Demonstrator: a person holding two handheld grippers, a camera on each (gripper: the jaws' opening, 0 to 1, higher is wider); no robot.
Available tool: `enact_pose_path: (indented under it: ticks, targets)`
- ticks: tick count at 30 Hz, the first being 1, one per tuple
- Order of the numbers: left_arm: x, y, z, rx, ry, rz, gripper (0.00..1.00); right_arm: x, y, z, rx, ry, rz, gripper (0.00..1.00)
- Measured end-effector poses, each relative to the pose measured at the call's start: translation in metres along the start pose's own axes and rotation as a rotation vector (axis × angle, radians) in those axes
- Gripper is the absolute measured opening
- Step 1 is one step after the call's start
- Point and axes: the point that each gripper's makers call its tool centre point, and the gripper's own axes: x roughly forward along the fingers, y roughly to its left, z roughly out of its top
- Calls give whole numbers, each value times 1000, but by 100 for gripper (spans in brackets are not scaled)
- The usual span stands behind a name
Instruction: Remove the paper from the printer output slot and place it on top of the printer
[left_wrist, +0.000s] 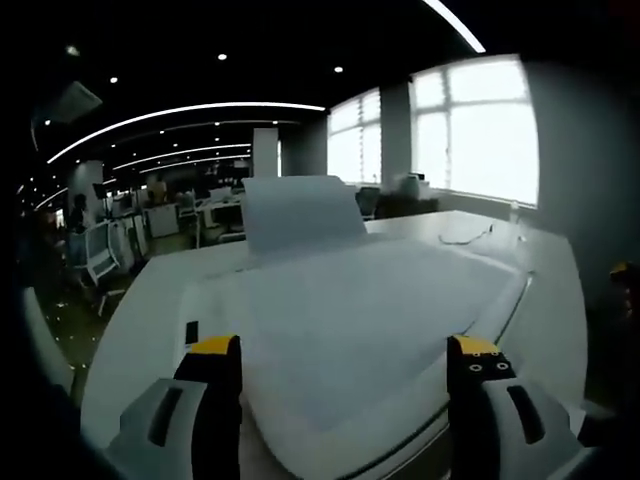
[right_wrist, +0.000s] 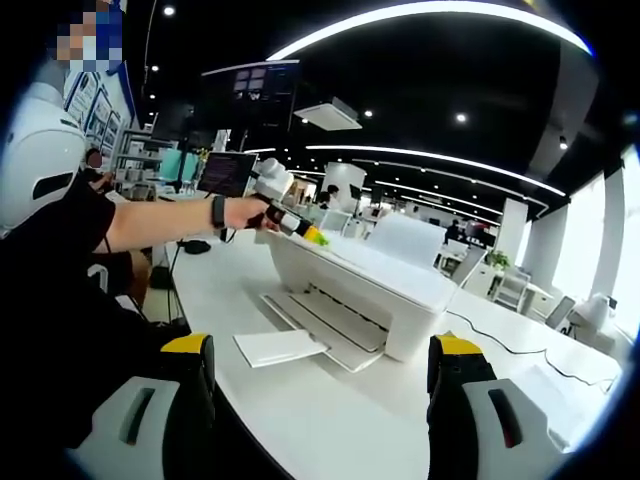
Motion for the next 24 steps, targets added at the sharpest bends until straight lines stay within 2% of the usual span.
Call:
enact_pose_path:
  ticks: [11, 14, 19, 24]
  targets:
    - [-11, -20, -4, 10, -17, 6, 93, 0, 0, 1, 2, -2, 1, 83]
    - [-12, -19, -3, 15, -30, 9, 96, 0, 0, 1, 0, -1, 1, 83]
    - [-14, -22, -5, 31, -32, 8, 97, 0, 0, 1, 2, -3, -1, 83]
    - [-13, -15, -2, 33, -34, 14, 97, 0, 1, 2, -2, -2, 1, 83]
